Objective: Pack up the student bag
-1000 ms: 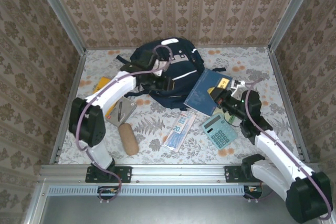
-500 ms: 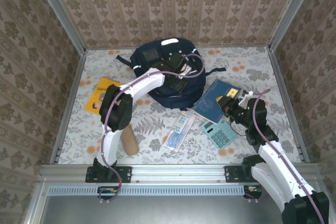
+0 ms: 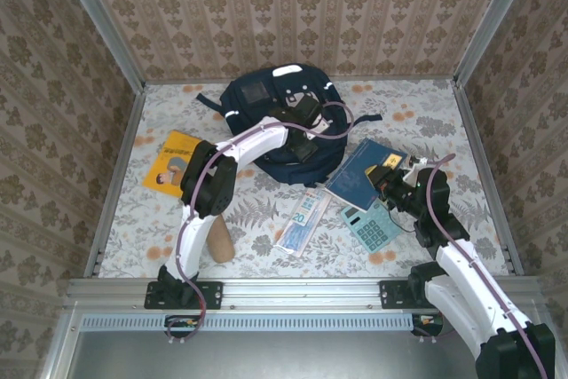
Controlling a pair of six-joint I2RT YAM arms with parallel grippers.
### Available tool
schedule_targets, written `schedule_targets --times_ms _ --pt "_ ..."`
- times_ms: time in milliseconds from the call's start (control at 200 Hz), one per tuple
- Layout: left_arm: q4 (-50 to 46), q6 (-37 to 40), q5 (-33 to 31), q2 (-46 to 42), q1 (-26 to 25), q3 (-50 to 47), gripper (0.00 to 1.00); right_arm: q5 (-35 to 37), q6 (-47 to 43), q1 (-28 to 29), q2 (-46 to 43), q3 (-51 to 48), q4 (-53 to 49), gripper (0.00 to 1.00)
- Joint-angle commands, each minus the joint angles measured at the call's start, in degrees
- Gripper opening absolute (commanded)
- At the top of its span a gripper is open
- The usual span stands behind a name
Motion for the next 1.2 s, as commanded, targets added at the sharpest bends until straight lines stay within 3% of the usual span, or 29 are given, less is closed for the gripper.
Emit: schedule_targets --times_ms 0,80,250,555,895,1195 --pt "-0.63 1.77 -5.51 2.28 -0.02 0.36 0.33 -1.10 1.29 -0.32 0.78 -0.54 3.96 0.00" --pt "-0.41 0.98 -7.97 2.00 -0.28 0.60 0.00 -1.36 1.98 -0.32 1.92 -0.41 5.19 0.00" --pt "-1.84 -1.34 -9.78 -2.17 -0.05 3.36 0.00 1.06 3.61 -0.19 3.64 -0.87 8.82 0.00" --pt "-9.73 -10.63 3.19 -9.12 4.09 15.10 0.00 8.16 2.39 0.92 9.95 0.64 16.55 0.00" --pt "-13.34 -16.76 13.02 -10.53 5.44 23.60 0.00 17.05 1.75 11.11 30.48 11.76 28.23 0.00" --pt "-11.77 -20.16 16.99 -11.16 5.36 24.17 0.00 26.71 9.07 17.54 55.22 24.47 42.44 0.00"
